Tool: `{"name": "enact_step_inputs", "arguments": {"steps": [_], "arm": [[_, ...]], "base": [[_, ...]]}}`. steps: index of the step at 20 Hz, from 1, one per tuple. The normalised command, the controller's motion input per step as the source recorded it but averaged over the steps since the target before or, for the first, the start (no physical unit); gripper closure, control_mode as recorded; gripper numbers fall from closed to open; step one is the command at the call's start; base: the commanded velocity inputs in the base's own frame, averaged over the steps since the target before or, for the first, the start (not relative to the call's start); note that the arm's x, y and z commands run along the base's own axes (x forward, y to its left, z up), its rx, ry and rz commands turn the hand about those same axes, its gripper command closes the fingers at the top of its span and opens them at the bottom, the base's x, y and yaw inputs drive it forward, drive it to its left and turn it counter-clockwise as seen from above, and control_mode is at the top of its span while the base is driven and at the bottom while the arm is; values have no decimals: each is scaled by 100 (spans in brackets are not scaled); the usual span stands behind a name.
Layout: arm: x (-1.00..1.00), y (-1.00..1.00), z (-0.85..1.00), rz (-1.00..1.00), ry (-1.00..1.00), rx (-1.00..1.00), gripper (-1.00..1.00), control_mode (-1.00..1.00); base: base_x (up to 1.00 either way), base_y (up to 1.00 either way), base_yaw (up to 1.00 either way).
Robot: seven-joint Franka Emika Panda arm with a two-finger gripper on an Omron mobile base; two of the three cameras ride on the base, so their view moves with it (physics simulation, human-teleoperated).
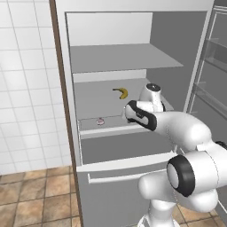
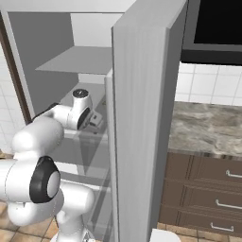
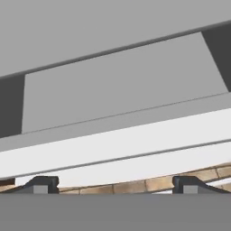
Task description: Fully open the fridge drawer.
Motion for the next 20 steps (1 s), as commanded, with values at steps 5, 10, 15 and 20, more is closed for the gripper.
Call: {"name": "enact_step_inputs", "arguments": {"steps": [5,10,15,20], "arm": [[24,6,-24,0,0,0,-100,-100],[23,5,-16,0,0,0,-100,-100],[11,2,-26,0,0,-1,-100,-100],[10,0,-24,0,0,0,-100,-100]], "base": [[0,0,0],[0,0,0],[0,0,0],[0,0,0]]}}
